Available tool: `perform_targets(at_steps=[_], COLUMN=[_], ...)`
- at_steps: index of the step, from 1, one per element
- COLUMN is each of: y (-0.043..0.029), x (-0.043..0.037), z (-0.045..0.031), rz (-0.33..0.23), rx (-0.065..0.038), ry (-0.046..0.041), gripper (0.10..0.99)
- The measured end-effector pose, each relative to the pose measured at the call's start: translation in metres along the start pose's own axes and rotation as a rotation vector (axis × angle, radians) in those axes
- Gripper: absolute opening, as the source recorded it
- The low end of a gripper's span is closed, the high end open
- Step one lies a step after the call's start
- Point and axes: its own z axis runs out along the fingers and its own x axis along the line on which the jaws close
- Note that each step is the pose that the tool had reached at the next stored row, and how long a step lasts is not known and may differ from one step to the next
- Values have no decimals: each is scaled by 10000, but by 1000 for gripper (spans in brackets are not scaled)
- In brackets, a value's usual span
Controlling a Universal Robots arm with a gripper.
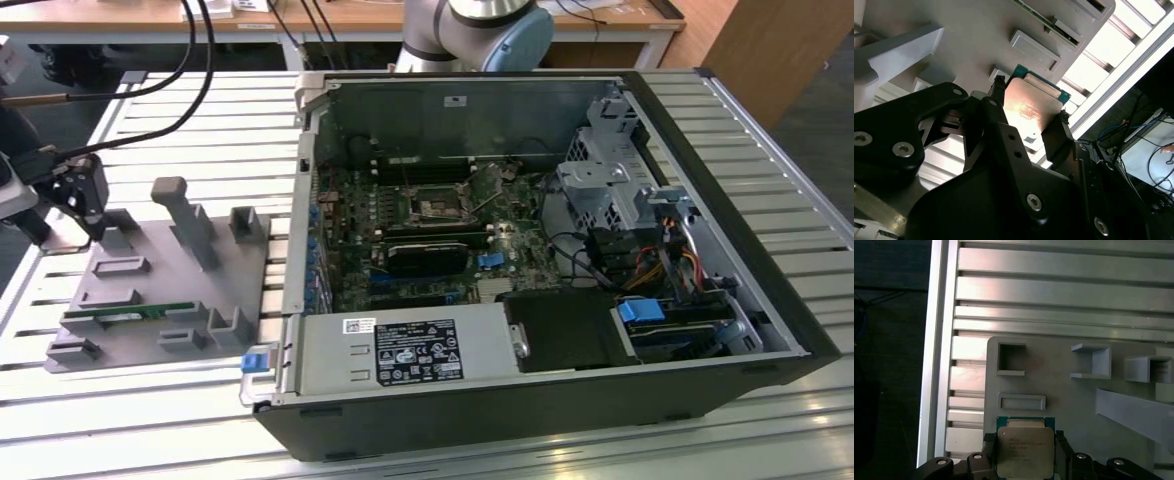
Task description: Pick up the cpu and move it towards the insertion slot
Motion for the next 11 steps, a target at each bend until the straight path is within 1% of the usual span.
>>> perform_targets(at_steps=[11], y=[6], x=[0], z=[-75], rz=[0], rx=[0], ry=[0], gripper=[541])
